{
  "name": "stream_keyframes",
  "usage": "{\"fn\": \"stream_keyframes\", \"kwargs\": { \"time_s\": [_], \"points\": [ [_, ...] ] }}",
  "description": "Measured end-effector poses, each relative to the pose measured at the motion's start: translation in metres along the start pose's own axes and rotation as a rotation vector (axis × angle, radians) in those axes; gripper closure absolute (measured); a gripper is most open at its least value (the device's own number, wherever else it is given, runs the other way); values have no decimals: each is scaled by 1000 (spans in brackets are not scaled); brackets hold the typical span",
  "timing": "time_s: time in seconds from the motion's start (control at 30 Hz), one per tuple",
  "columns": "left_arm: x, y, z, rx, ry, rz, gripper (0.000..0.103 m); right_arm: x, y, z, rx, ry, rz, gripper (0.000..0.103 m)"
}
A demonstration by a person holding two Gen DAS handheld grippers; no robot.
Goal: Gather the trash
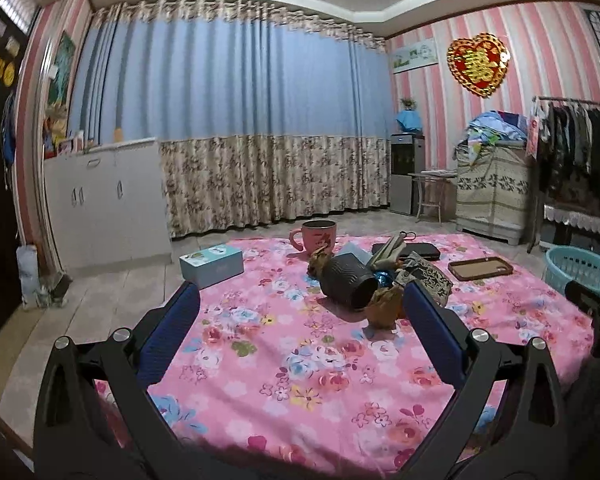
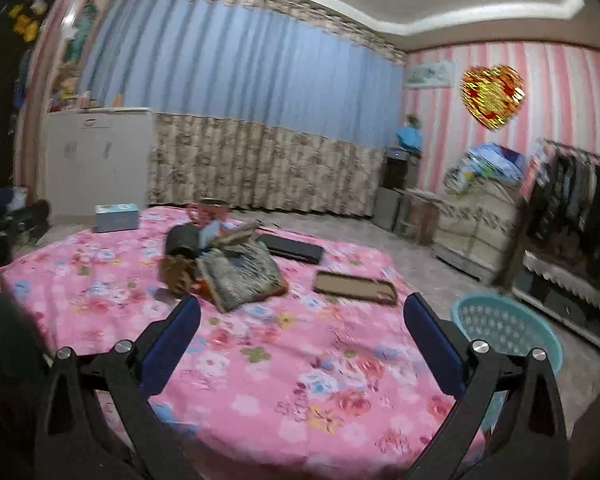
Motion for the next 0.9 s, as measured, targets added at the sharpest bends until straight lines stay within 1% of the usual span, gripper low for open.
{"fn": "stream_keyframes", "kwargs": {
  "time_s": [0.07,0.13,0.23,0.3,0.4,0.47,0.6,0.9],
  "points": [
    [2,1,-4,9,-13,-4,5,-1,5,-3,-26,-20,-17,4],
    [4,6,-10,18,-37,-25,5,0,7,-4,-40,-24,-18,4],
    [7,5,-9,17,-19,-13,5,0,5,-8,-50,-59,-9,4],
    [7,4,-6,11,6,-7,5,1,3,-6,-47,-66,-4,4],
    [7,4,-4,12,24,-6,5,1,2,0,-41,-42,-5,4],
    [7,4,-4,17,22,-2,5,1,3,3,-32,-31,-9,4],
    [8,2,-5,15,23,10,5,1,3,0,-18,-48,-7,4],
    [10,-1,-7,9,15,23,5,1,2,-9,-19,-94,2,4]
  ]
}}
Point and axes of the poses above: each gripper's, at about its wrist camera, not at the fingertips, and y roughly against the way its jaws point, z to its left, x to its underside, the point moved 2 cm from there along -y, roughly the way its jaws point, and after that the axes turned 1 degree about -x, right-handed, at the moved point
